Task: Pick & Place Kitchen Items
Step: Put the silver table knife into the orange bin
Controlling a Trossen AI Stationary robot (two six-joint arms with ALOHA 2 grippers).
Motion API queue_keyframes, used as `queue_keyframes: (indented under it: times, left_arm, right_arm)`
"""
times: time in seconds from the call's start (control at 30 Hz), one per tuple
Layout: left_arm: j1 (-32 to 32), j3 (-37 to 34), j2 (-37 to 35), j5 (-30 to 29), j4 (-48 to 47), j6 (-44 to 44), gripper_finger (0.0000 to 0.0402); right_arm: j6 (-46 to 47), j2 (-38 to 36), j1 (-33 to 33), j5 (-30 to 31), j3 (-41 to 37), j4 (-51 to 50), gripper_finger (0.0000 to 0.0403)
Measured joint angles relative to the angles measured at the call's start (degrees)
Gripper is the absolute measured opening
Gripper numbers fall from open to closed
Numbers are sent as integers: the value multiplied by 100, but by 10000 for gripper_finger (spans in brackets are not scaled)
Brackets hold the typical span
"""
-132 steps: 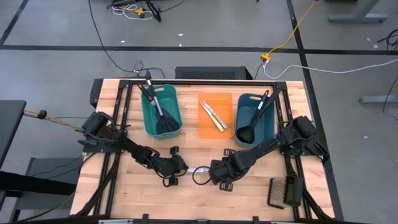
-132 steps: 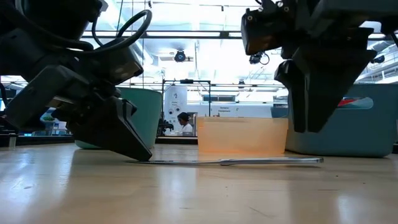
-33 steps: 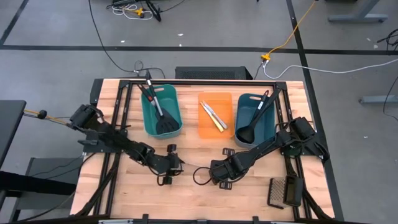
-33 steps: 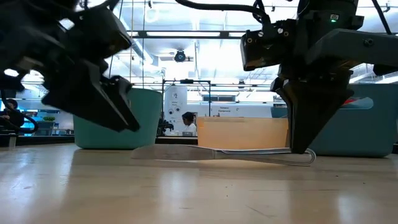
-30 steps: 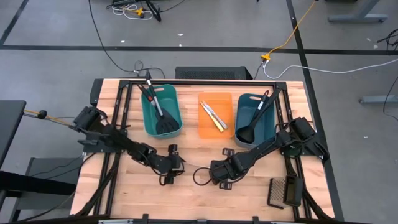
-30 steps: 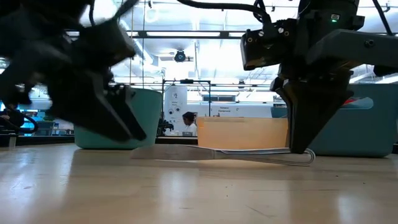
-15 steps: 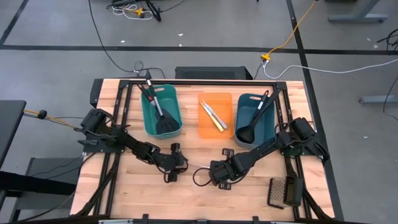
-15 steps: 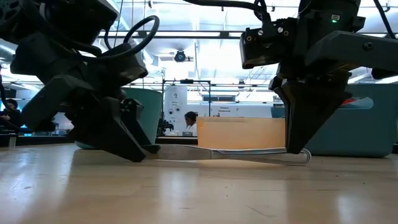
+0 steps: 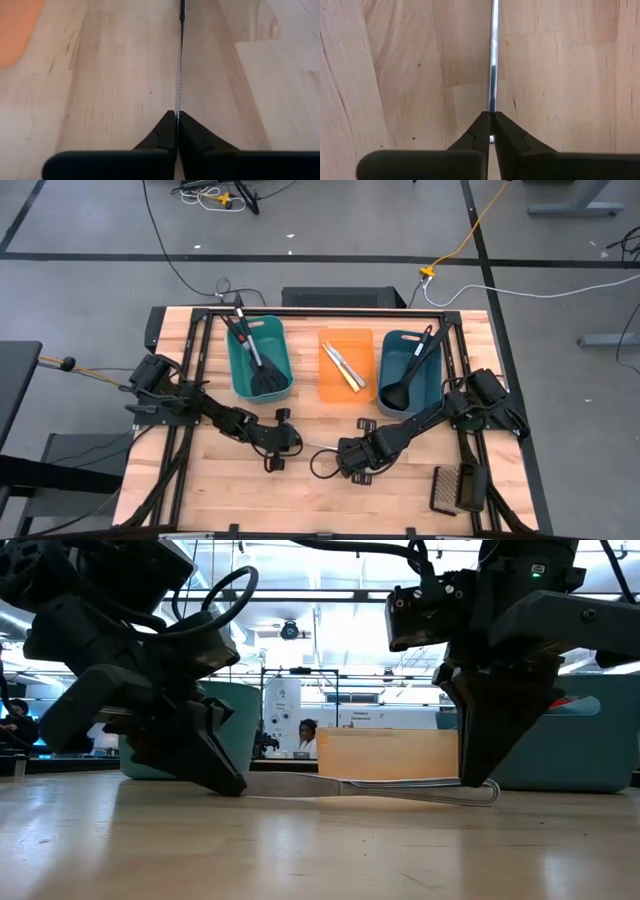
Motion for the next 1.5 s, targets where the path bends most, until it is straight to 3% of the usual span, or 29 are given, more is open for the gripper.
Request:
queue_keyframes:
  times: [0.13,0.23,0.4,0.53,0.67,0.9,1.23,1.5]
  left_arm:
    - [-2,0,0,48,-7,-116,7]
    - [-4,2,2,95,-7,-156,6]
    - [-6,0,7,111,8,-182,5]
    - [-6,0,7,109,1,-180,5]
    - [-6,0,9,110,1,-181,5]
    - [-6,-4,9,117,-3,-175,5]
    - [-50,-18,-137,46,-52,-4,26]
    - [-257,-34,-1146,254,-864,230,72]
  right_arm:
    - [1,3,-35,-88,-7,72,39]
    - [7,25,-119,-534,-21,141,75]
    - [8,31,-228,-752,-17,159,146]
    - [8,26,-296,-765,-15,182,170]
    - [-8,26,-317,-695,-15,179,143]
    - [-147,90,-343,-512,4,170,23]
    - [-206,116,-356,-513,11,178,22]
    - [-246,5,-312,-402,-17,203,22]
